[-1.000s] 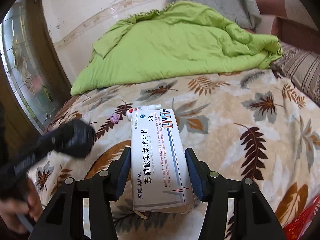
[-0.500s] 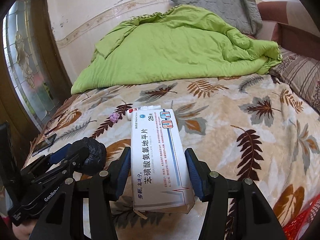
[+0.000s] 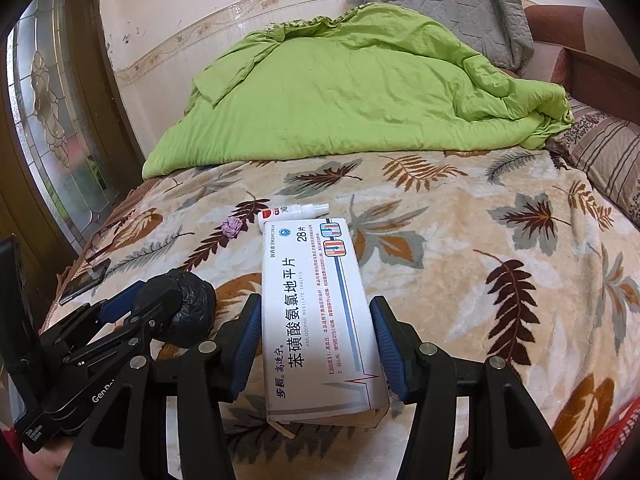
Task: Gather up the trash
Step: 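Lift and hold the black bag and white tablet box above the bed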
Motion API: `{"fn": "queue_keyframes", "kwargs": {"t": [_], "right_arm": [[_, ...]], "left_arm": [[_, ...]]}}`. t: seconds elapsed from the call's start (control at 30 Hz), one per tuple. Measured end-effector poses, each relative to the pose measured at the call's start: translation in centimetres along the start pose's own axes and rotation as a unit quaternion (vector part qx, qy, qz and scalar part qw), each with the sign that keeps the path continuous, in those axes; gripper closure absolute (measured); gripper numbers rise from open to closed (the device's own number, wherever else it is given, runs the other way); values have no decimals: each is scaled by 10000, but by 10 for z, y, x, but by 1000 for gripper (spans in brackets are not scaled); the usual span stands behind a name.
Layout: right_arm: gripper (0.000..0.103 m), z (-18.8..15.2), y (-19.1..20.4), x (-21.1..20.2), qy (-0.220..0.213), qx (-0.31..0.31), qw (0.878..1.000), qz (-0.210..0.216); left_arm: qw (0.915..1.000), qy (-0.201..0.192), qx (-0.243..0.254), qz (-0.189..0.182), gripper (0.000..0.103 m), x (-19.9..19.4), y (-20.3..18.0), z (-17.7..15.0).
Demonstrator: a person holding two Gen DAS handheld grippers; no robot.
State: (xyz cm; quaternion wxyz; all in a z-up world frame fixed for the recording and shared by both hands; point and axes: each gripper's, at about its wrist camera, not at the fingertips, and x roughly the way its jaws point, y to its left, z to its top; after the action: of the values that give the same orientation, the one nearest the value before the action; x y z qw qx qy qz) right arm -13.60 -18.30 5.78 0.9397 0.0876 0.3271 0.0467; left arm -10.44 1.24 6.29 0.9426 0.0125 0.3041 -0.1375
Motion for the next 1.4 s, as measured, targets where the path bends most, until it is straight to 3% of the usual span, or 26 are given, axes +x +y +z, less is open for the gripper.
{"fn": "queue_keyframes", "kwargs": {"t": [1.13,1.4], "right_arm": [[44,0,-3,0,22,53,10000,34],[44,-2,-3,0,1,220,9997,107]], "left_arm": [[10000,-31,-20,-80,57,-1,-2,-3],[9994,-112,-22,-314,57,-9,-15,-2]]}}
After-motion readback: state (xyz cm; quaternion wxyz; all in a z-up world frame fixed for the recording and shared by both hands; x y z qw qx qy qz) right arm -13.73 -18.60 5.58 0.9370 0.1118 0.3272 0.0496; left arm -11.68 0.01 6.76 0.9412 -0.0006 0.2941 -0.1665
